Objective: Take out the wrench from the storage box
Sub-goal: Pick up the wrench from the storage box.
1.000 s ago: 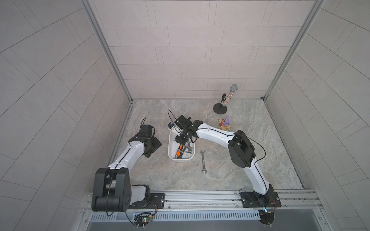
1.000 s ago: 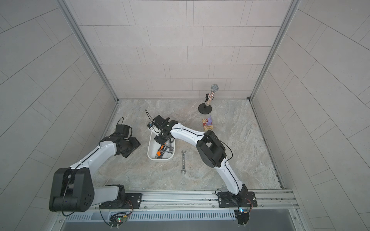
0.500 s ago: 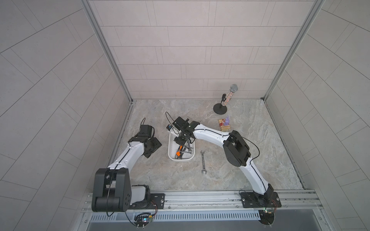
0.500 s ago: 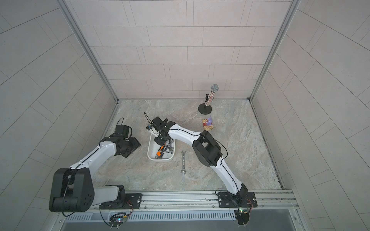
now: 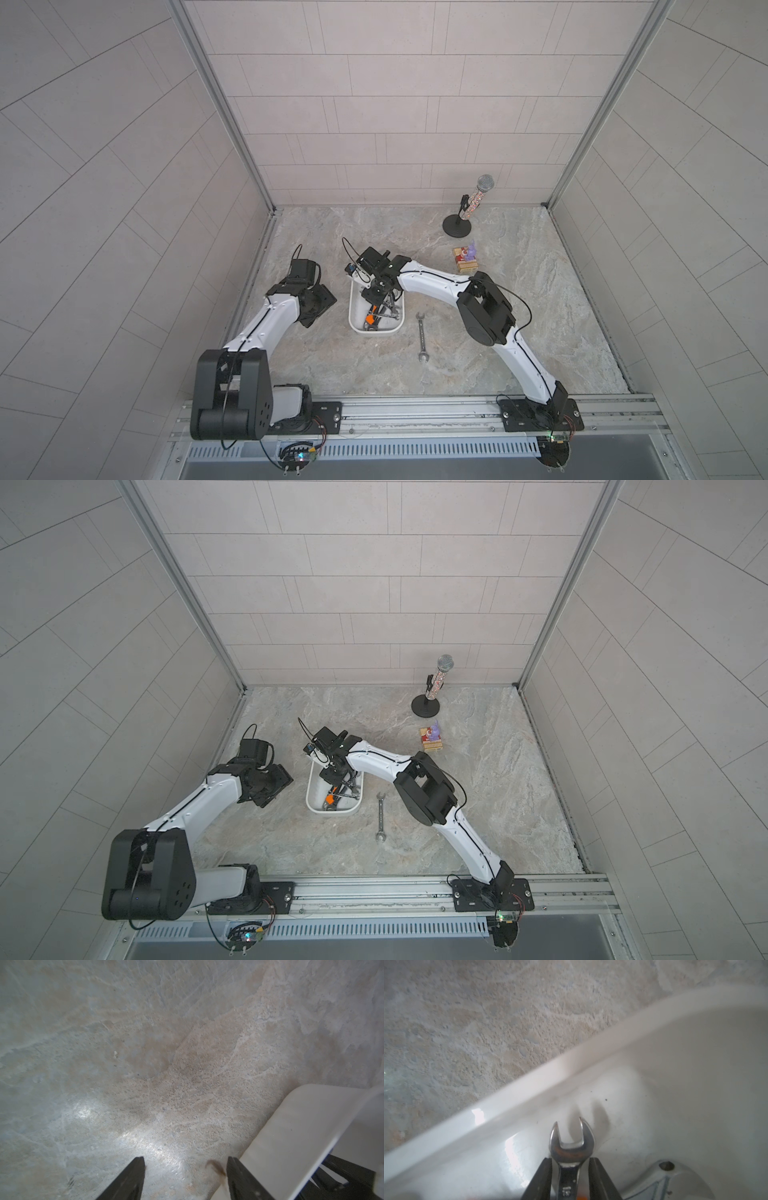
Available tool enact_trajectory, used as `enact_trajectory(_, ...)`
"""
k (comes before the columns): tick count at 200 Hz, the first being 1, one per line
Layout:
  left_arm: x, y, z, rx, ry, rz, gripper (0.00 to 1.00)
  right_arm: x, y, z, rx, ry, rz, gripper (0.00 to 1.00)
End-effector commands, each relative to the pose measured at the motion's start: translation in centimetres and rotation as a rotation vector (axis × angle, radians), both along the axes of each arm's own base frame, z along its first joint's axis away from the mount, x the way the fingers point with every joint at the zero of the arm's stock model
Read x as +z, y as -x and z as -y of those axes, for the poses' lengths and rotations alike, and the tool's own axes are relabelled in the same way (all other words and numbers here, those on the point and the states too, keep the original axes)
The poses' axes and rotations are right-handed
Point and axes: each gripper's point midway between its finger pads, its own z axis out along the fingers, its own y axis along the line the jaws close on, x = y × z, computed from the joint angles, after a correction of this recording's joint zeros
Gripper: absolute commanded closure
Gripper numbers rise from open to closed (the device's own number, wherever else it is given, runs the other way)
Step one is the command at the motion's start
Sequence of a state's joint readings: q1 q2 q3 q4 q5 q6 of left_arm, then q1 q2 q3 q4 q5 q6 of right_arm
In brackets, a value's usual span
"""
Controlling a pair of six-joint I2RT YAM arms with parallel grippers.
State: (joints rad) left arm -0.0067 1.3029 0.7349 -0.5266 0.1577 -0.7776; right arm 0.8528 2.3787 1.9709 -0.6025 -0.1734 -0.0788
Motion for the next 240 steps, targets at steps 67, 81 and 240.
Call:
enact_trajectory(67, 0.3, -0.5, -0.2, 0.011, 0.002, 0.009, 0.31, 0.1, -0.7, 0.0, -0.033, 0.017, 0.035, 0.8)
enact_trajectory(81, 0.3, -0.4, -0.2, 0.011, 0.001, 0.01, 0.31, 0.3, -0.8, 0.0, -0.042, 0.016, 0.039, 0.82)
enact_trajectory(240, 0.7, -0.8, 0.2, 0.003, 0.022, 0.044, 0.31, 5.8, -3.5, -0.5, -0.255, -0.142, 0.052, 1.0)
